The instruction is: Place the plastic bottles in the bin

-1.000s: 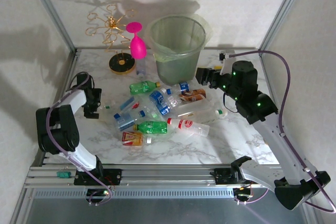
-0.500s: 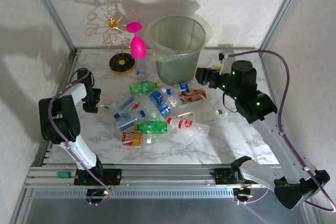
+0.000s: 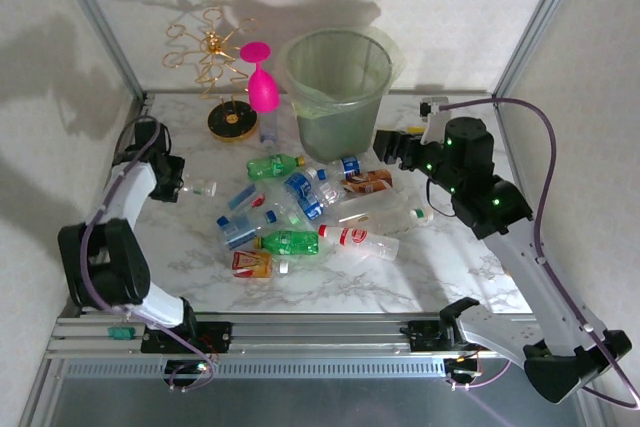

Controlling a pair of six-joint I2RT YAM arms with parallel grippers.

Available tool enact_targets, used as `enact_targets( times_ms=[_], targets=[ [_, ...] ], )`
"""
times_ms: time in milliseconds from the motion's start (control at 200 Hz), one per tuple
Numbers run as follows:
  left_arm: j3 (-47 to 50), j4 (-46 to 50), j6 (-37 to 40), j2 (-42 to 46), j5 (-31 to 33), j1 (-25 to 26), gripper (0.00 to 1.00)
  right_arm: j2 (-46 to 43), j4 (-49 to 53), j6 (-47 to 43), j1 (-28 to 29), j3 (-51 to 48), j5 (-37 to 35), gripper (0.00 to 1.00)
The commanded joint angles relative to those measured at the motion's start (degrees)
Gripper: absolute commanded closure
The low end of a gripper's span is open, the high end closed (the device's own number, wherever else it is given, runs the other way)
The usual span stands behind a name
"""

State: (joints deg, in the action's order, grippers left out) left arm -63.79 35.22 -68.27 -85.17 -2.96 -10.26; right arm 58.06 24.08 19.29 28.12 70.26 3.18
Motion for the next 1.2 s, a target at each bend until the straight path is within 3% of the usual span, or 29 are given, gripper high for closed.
enact_targets(
  times_ms=[0,205,476,706,936,1061,1197],
  targets=[
    [-1.6,3.9,1.5,8.1,1.6,2.2,0.44,-4.5,-0.1,1.7,0.6,-1.1,3.4,0.20],
    [-2.6,6.5,1.9,22.6,4.6,7.0,0.45,-10.0,0.8,2.6,0.7,-5.8,6.7,0.20],
    [-0.3,-3.5,7.8,34.2,-4.1,15.2,0.51,-15.2,-9.5,10.3,0.6,-12.0,15.4,0.15],
    [0.7,-13.1,12.3,37.1,-13.7,19.0,0.51,-11.3,-16.7,12.7,0.7,-12.3,30.6,0.15],
    [6.5,-33.9,8.4,40.0,-27.4,23.2,0.49,-0.8,-35.5,26.4,0.8,-13.0,50.5,0.11],
    [7.4,-42.3,6.9,38.2,-29.8,27.5,0.48,1.8,-43.8,31.8,1.8,-13.6,53.3,0.02],
    [5.7,-49.7,7.1,33.7,-30.1,33.8,0.48,4.4,-43.9,30.6,3.3,-11.3,53.4,0.01]
  ],
)
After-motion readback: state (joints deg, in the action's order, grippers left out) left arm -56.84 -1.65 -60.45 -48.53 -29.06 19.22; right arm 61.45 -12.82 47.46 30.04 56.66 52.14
